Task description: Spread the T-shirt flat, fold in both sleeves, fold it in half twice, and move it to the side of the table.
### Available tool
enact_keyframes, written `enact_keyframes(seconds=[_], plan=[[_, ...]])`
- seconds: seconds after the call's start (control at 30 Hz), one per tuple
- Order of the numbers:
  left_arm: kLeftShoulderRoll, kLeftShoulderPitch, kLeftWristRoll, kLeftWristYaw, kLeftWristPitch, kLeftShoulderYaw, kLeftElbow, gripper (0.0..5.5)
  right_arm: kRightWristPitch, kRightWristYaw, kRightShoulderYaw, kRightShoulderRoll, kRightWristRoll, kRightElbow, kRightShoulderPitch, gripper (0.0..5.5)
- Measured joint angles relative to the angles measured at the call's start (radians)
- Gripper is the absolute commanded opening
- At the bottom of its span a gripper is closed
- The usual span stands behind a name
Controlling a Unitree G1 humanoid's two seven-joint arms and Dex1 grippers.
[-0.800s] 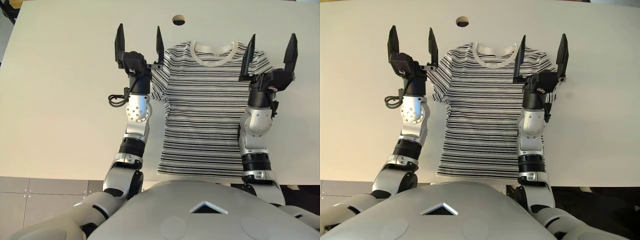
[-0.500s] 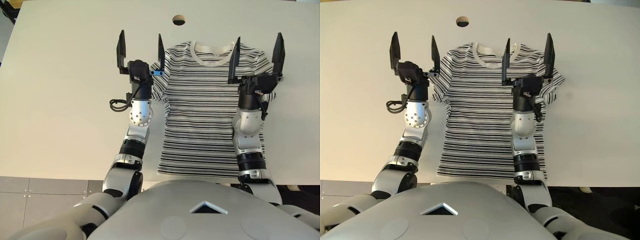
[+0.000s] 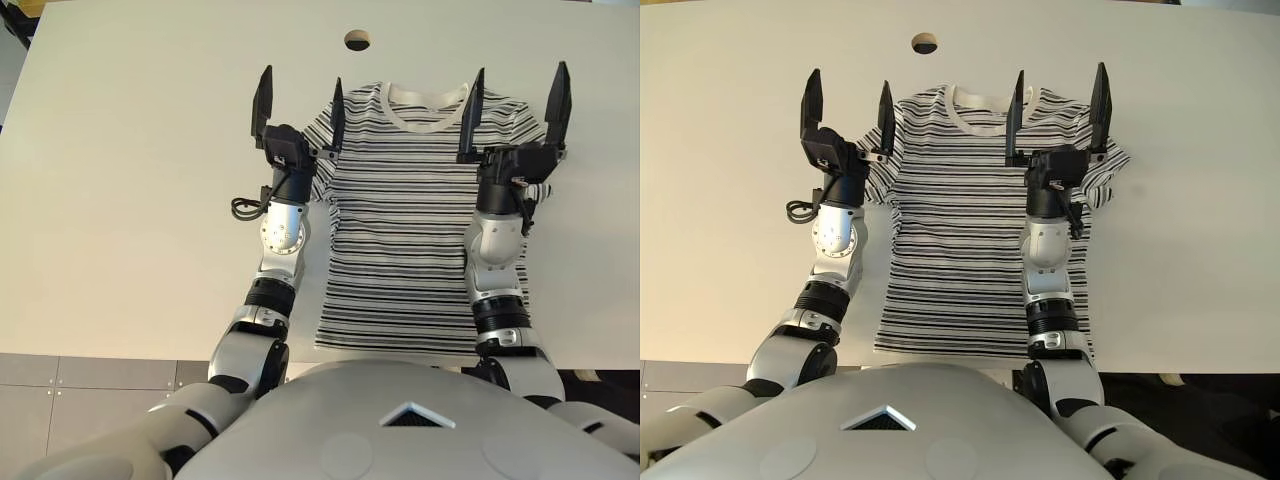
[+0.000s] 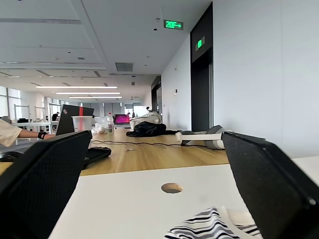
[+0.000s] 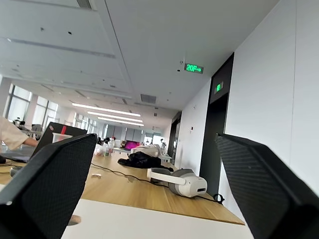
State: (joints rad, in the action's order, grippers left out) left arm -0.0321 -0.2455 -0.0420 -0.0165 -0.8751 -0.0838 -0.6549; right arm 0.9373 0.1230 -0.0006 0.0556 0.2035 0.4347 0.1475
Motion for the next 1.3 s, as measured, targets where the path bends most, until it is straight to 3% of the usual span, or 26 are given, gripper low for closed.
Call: enact_keyframes(seconds=[0.3,0.47,0.67,0.83,1.0,1.1,1.3], plan=[[0.081,-0.015,-0.162,-0.043,0.000,0.013,0.063,4.82,-0.008,0.061,-0.008,0.027,0.107,-0.010,0.015,4.41],[0.196,-0.044,-0.379,-0.144,0.018,0.020,0.116,4.82,-0.051,0.033,-0.027,0.092,0.105,-0.187,-0.039,4.41],[0.307,-0.118,-0.481,-0.263,0.148,0.073,0.122,4.82,-0.191,0.046,-0.156,0.178,0.096,-0.294,-0.048,4.41],[0.407,-0.248,-0.739,-0.193,0.197,-0.160,0.004,4.82,-0.290,0.054,-0.224,0.223,0.057,-0.291,-0.032,4.41],[0.421,-0.379,-0.851,-0.075,0.159,-0.372,-0.189,4.82,-0.318,0.065,-0.234,0.235,0.071,-0.305,-0.028,4.41],[0.411,-0.435,-0.908,-0.071,0.190,-0.453,-0.292,4.82,-0.326,0.065,-0.230,0.243,0.093,-0.306,-0.032,4.41],[0.474,-0.464,-0.921,-0.108,0.235,-0.505,-0.323,4.82,-0.326,0.060,-0.217,0.278,0.127,-0.314,-0.083,4.41]])
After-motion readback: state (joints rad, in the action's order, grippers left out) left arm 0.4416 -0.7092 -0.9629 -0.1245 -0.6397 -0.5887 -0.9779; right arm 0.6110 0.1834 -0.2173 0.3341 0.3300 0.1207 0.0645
